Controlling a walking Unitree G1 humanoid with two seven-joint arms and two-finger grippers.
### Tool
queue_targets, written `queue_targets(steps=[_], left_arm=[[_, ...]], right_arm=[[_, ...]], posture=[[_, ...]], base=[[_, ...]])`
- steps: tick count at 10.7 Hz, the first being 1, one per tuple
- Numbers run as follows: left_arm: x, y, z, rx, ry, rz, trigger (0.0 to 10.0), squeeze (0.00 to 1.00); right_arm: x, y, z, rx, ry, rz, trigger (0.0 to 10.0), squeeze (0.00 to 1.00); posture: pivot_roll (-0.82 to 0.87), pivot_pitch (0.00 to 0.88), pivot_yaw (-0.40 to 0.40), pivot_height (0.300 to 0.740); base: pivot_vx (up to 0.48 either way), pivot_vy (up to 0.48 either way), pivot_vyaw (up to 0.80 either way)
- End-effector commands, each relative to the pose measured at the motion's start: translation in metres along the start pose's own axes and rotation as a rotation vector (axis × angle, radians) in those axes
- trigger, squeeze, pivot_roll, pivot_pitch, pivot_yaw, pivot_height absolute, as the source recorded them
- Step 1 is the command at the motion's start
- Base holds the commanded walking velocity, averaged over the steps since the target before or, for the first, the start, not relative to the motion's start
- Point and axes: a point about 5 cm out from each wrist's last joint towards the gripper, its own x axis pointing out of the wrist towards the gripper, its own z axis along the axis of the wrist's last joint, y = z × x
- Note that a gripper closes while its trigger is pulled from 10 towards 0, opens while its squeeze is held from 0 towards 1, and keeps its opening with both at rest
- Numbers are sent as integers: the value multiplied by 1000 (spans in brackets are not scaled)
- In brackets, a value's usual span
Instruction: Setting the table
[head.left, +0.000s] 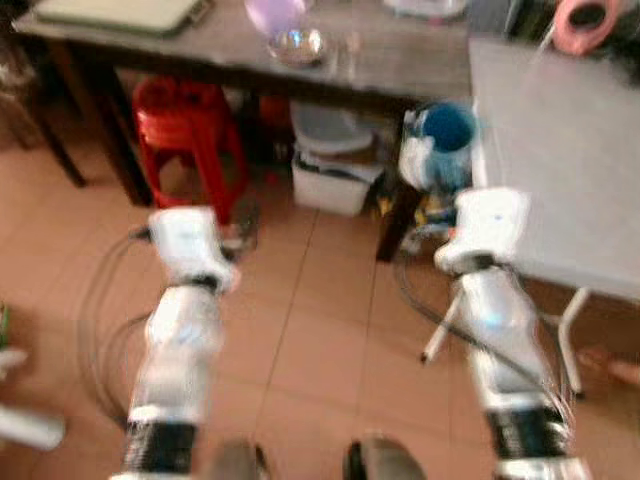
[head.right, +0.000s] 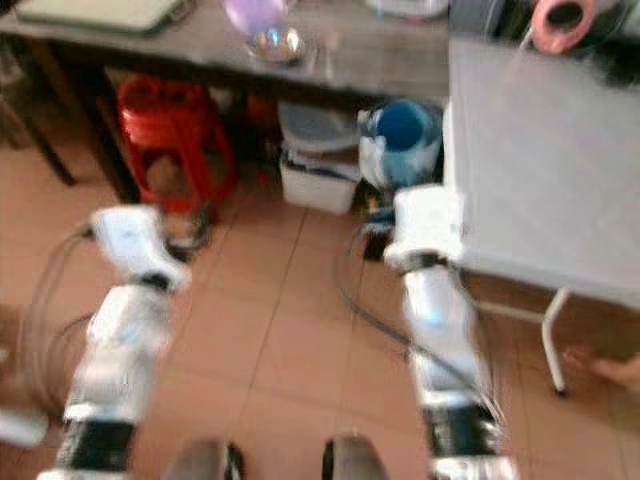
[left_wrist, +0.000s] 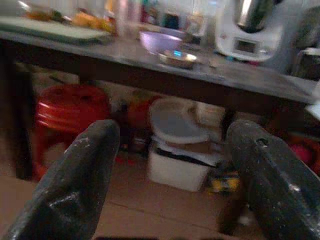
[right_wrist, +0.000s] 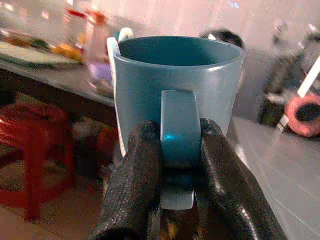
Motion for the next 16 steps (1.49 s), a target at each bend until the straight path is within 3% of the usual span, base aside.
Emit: queue_targets(steps=[1,4,5,8,10,12,14,16], left_arm=[[2,-11,1,-8,-8,-40,10000,0],[2,-15,2,7,-32,-77,10000,0],[1,-16,2,-8,-33,-82,10000,0],[3,-17,2,-10,-39,-86,10000,0],[1,-18,2,-5,-43,-94,10000,0],[-6,-21,-1,-2,-32,-114,10000,0],[-21,-16,-8,14,5,-120,10000,0],[-26,-15,-10,17,16,-125,10000,0]], right_arm=[[3,-11,6,-18,-16,-40,10000,0],[4,-8,-3,-10,37,-20,10000,0],[2,-6,-4,76,37,-45,10000,0],[3,-5,2,49,12,-37,10000,0],[0,-7,1,80,15,-49,10000,0],[-11,-6,-3,92,37,-60,10000,0],[-41,-7,-18,91,118,-75,10000,0],[-41,-7,-19,94,129,-89,10000,0]], posture=[[-29,98,-22,740],[-34,102,-22,740],[-35,102,-22,740],[-36,100,-21,740],[-35,98,-21,740],[-33,97,-20,740],[-29,103,-13,740],[-32,103,-6,740]], base=[[480,0,0],[480,0,0],[480,0,0],[480,0,0],[480,0,0],[480,0,0],[480,0,0],[480,0,-400]])
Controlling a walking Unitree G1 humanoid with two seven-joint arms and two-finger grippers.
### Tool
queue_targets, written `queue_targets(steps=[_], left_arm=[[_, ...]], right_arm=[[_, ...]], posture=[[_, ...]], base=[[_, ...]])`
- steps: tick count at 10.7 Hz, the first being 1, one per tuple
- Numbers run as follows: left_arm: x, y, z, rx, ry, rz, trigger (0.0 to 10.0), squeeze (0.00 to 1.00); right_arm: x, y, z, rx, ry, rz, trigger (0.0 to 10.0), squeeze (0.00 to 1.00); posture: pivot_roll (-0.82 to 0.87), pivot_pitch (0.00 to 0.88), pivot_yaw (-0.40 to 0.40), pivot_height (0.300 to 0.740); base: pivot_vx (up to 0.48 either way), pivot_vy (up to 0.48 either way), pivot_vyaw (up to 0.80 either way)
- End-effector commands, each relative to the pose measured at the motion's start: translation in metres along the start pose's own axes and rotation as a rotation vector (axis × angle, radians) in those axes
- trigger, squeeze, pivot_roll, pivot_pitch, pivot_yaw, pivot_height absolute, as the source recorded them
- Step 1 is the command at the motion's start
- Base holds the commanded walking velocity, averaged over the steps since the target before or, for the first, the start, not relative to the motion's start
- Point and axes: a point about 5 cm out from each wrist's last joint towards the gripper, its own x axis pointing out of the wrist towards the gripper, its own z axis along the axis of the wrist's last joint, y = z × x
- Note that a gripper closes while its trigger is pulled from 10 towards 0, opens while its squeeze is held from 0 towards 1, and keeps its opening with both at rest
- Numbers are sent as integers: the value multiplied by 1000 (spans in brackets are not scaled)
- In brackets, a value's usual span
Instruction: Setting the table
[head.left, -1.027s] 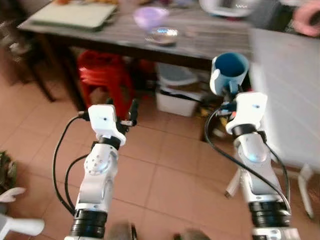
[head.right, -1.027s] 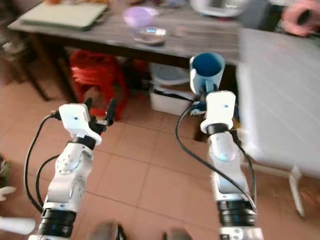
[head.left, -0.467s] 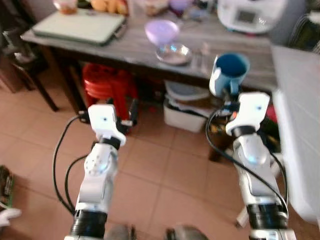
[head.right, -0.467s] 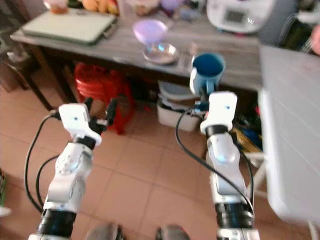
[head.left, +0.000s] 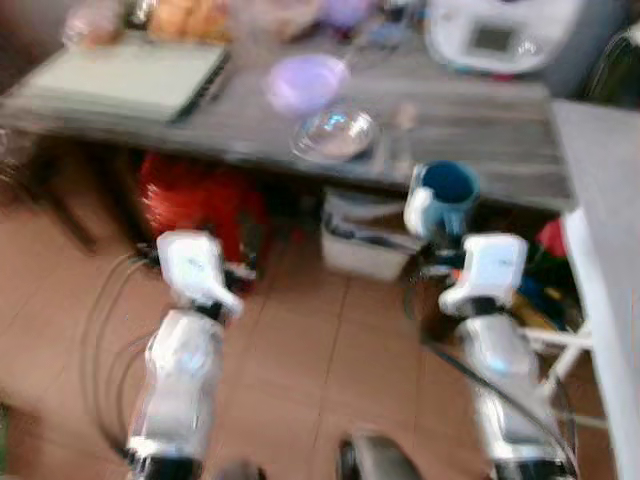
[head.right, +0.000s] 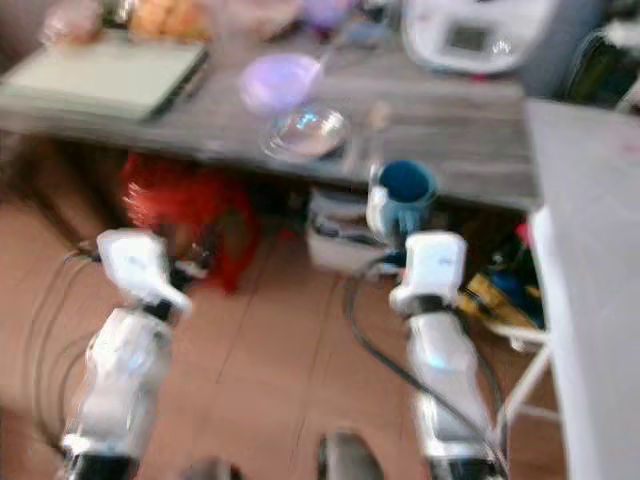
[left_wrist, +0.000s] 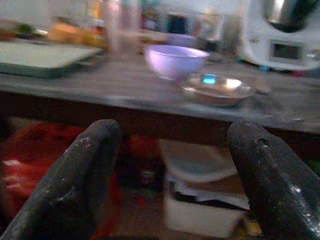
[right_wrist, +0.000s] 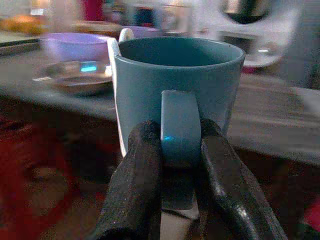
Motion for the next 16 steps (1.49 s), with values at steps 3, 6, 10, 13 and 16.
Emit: queue_targets(steps=[3,6,10,13,16], left_arm=[[2,3,8,13,-18,2,10000,0],[0,3,8,13,-14,4,10000,0],[0,6,22,-13,-62,40,10000,0],[-18,25,16,61,-18,105,10000,0],[-27,29,16,82,1,116,10000,0]], right_arm=[[9,7,22,6,-93,19,10000,0],[17,9,34,-31,-152,47,10000,0],[24,8,38,-47,-174,40,10000,0],[40,8,45,-35,-194,93,10000,0],[61,5,52,-25,-209,150,10000,0]], posture=[[-27,101,-7,740],[-26,105,-4,740],[-17,115,-4,740],[-4,139,-2,740],[18,164,0,740]], base=[[480,0,-267],[480,0,0],[240,0,0],[0,0,0],[0,0,0]])
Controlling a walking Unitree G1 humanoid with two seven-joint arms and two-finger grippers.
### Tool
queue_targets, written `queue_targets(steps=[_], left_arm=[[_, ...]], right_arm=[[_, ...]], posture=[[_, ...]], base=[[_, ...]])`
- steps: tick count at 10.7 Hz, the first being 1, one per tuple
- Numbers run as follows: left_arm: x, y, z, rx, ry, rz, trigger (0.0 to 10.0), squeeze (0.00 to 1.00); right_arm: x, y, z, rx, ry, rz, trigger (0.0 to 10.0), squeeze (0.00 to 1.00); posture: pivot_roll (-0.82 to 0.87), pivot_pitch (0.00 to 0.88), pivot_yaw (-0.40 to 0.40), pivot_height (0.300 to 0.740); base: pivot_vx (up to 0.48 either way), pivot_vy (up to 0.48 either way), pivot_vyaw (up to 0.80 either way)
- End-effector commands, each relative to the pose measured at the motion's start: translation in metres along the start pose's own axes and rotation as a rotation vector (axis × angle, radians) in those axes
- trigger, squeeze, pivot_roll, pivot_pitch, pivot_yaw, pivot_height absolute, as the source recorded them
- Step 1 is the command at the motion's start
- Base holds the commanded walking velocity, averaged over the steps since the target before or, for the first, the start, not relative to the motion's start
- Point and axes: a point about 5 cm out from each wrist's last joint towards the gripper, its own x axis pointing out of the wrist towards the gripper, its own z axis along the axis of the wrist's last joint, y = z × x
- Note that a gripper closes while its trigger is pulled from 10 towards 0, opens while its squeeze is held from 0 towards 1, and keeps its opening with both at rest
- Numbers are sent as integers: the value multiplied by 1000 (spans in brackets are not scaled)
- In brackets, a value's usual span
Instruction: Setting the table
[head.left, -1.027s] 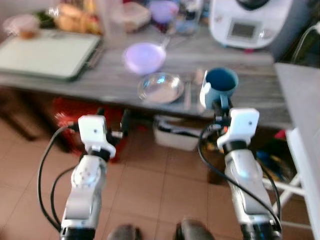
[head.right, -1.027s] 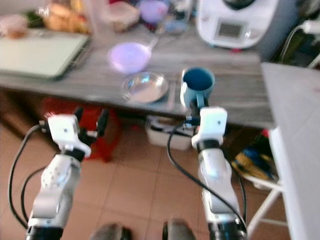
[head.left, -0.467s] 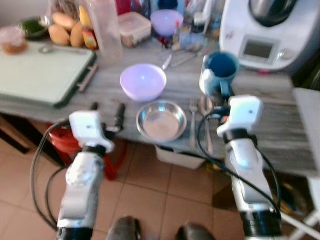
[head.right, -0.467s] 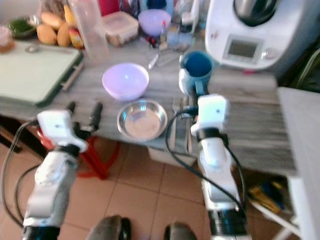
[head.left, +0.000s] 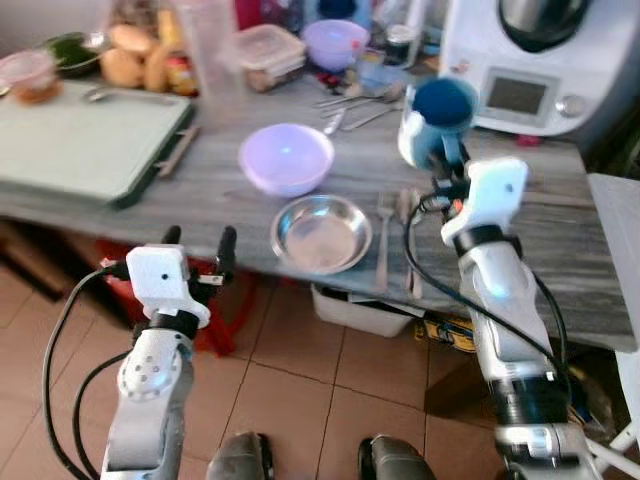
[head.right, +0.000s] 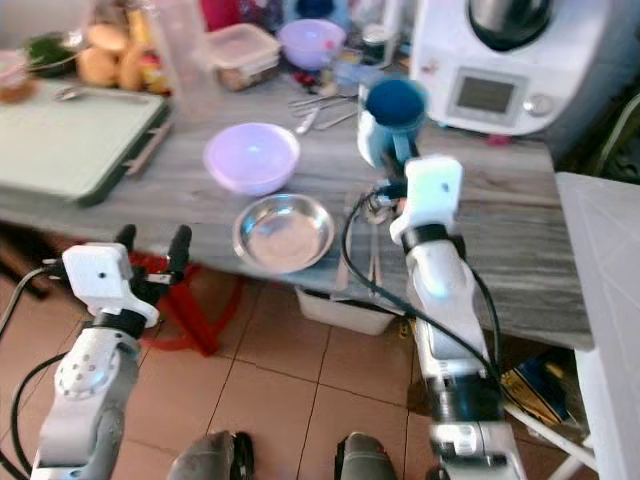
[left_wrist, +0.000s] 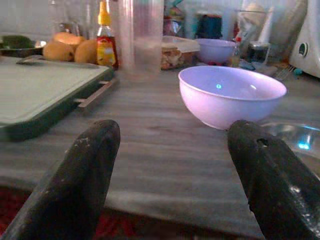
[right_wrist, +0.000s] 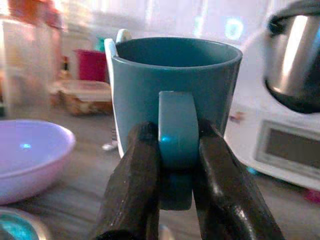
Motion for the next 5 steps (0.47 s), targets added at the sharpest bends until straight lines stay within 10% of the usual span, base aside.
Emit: queue_targets(steps=[1,5], left_arm=[[-1,1,2,11,6,-1,10000,0],[-9,3,4,20,24,-8,10000,0]], right_arm=[[5,-2,3,10,-16,23,10000,0],[16,-3,-5,33,5,62,10000,0]], posture=[[21,170,2,740],[51,208,13,740]], base=[[0,0,0],[0,0,0]])
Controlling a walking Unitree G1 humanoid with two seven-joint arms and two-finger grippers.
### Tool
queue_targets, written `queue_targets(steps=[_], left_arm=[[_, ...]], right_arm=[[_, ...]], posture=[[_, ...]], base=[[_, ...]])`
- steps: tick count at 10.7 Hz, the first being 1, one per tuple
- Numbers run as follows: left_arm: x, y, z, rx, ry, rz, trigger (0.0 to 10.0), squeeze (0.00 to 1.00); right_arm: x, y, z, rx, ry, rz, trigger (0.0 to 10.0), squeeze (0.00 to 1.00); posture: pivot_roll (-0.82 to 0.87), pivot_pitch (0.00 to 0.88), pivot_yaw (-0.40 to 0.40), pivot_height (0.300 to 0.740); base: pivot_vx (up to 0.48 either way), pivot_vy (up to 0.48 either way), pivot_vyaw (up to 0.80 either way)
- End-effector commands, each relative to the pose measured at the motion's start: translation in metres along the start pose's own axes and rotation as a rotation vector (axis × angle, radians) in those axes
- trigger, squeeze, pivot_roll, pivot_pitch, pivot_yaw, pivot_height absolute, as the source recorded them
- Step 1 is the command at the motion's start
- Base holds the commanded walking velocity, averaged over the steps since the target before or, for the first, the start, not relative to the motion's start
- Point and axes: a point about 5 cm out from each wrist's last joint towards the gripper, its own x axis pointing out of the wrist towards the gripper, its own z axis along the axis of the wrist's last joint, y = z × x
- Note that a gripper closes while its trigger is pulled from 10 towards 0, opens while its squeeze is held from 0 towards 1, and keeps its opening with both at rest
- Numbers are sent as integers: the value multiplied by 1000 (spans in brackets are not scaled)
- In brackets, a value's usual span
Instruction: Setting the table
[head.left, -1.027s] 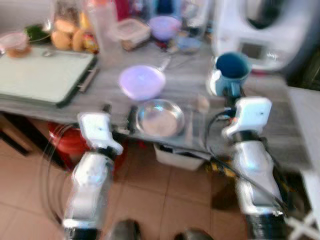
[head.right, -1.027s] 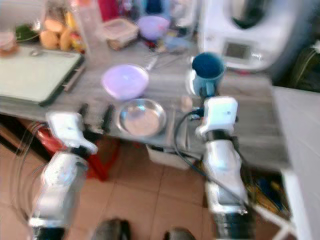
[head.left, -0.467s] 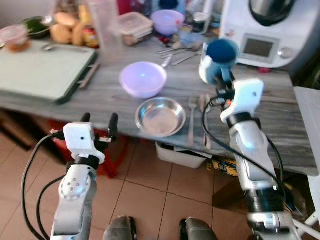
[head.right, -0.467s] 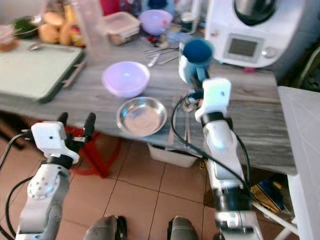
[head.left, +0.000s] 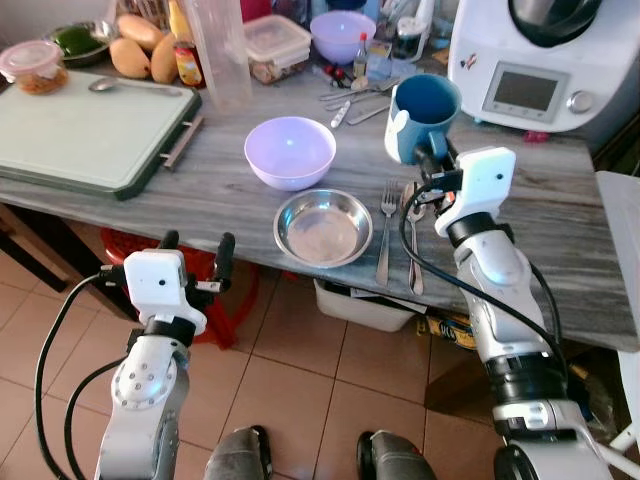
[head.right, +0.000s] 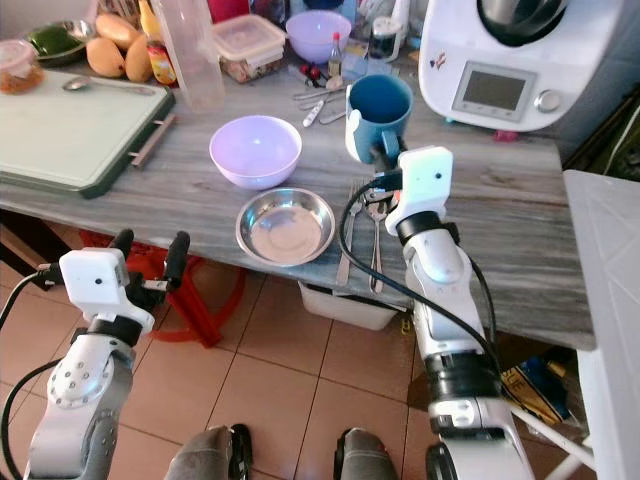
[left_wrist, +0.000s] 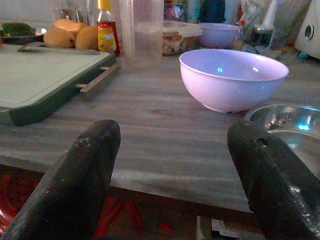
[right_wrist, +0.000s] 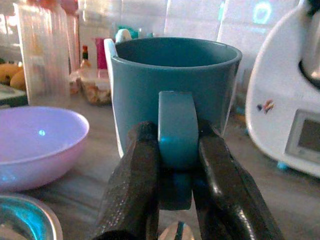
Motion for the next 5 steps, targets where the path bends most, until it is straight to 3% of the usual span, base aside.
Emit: queue_targets(steps=[1,5], left_arm=[[-2,1,4,9,-2,-8,10000,0],[-9,3,7,18,18,-11,10000,0]], right_arm=[[5,-1,5,14,-29,8,10000,0],[16,8,2,51,-30,63,10000,0]], posture=[[56,215,17,740],[76,240,23,740]], base=[[0,0,0],[0,0,0]])
